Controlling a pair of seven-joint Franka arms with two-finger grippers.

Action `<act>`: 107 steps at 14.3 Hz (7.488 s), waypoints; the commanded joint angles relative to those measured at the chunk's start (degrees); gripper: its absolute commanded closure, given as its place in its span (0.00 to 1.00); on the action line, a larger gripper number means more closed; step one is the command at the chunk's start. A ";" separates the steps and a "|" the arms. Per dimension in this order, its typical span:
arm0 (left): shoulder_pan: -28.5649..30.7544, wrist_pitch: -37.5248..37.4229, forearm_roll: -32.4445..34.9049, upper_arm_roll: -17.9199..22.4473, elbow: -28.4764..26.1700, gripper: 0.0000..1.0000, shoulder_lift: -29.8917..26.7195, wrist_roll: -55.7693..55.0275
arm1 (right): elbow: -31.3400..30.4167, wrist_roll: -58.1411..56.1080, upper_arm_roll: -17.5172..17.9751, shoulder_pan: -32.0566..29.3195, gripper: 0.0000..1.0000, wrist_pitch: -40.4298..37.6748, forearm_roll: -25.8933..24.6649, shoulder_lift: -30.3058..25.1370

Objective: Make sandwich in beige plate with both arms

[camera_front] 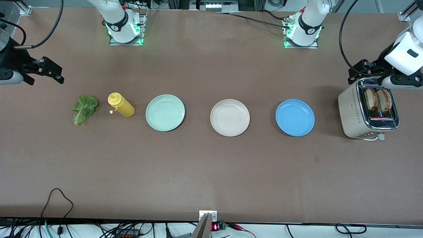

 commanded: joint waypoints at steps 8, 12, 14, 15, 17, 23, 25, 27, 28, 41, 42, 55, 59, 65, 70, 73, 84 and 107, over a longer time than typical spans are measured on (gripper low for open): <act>-0.30 -1.12 -0.43 0.60 0.95 0.00 0.19 1.15 | -0.31 -0.23 -0.03 0.09 0.00 -0.27 -0.55 -0.75; -0.30 -1.55 -0.43 0.52 0.95 0.00 0.19 1.15 | -0.31 -0.14 -0.03 0.09 0.00 -0.27 -0.55 -0.75; -0.13 -1.91 -0.43 0.60 0.95 0.00 0.19 1.15 | -0.31 -0.15 -0.03 0.09 0.00 -0.27 -0.55 -0.75; -0.04 -2.00 -0.43 0.60 0.95 0.00 0.19 1.15 | -0.31 -0.23 -0.03 0.09 0.00 -0.27 -0.55 -0.75; 0.22 -2.17 -0.43 0.60 0.95 0.00 0.19 1.15 | -0.31 -0.14 -0.03 0.09 0.00 -0.19 -0.55 -0.75; 0.14 -2.35 -0.34 0.60 0.95 0.00 0.89 1.06 | -0.31 -0.14 -0.03 0.09 0.00 -0.27 -0.55 -0.75; 0.14 -3.48 -0.34 0.60 0.86 0.00 1.25 0.89 | -0.31 -0.14 -0.03 0.09 0.00 -0.19 -0.55 -0.75; -0.22 -4.28 -0.43 0.60 1.04 0.00 3.44 0.97 | -0.31 -0.14 -0.03 0.09 0.00 -0.19 -0.55 -0.75; -0.04 -4.37 -0.69 0.60 1.56 0.00 3.71 1.06 | -0.31 -0.14 0.06 0.18 0.00 -0.19 -0.55 -0.75; 1.01 -10.78 5.01 0.78 3.94 0.00 8.37 7.46 | -0.31 -0.14 0.41 0.27 0.00 0.17 -0.55 -0.75; 1.97 -10.61 5.37 0.78 3.42 0.00 8.37 9.22 | -0.31 -0.14 0.41 0.27 0.00 0.17 -0.55 -0.75; 11.11 14.41 15.22 0.60 -21.61 0.00 -1.38 20.21 | -0.40 -0.14 0.41 0.27 0.00 0.08 -0.55 -0.75; 15.07 25.84 14.86 0.52 -31.29 0.04 -4.81 21.63 | -0.31 -0.14 0.41 0.27 0.00 0.08 -0.55 -0.75; 17.88 36.49 14.34 0.69 -37.97 0.08 -4.38 22.77 | -0.31 -0.14 0.41 0.27 0.00 0.08 -0.55 -0.75; 18.42 41.60 14.25 0.69 -40.27 0.33 -4.03 22.77 | -0.40 -0.14 0.41 0.27 0.00 0.08 -0.55 -0.75; 19.03 41.60 12.94 0.69 -40.27 0.55 -3.15 22.68 | -0.40 -0.14 0.41 0.27 0.00 0.08 -0.55 -0.75; 19.91 40.38 12.14 0.43 -37.82 0.99 -2.62 22.68 | -0.40 -0.14 0.41 0.27 0.00 0.08 -0.55 -0.75; 16.75 2.57 -9.27 -29.97 -6.35 0.99 9.24 -5.06 | -0.31 -0.14 0.41 0.18 0.00 0.25 -0.28 -0.75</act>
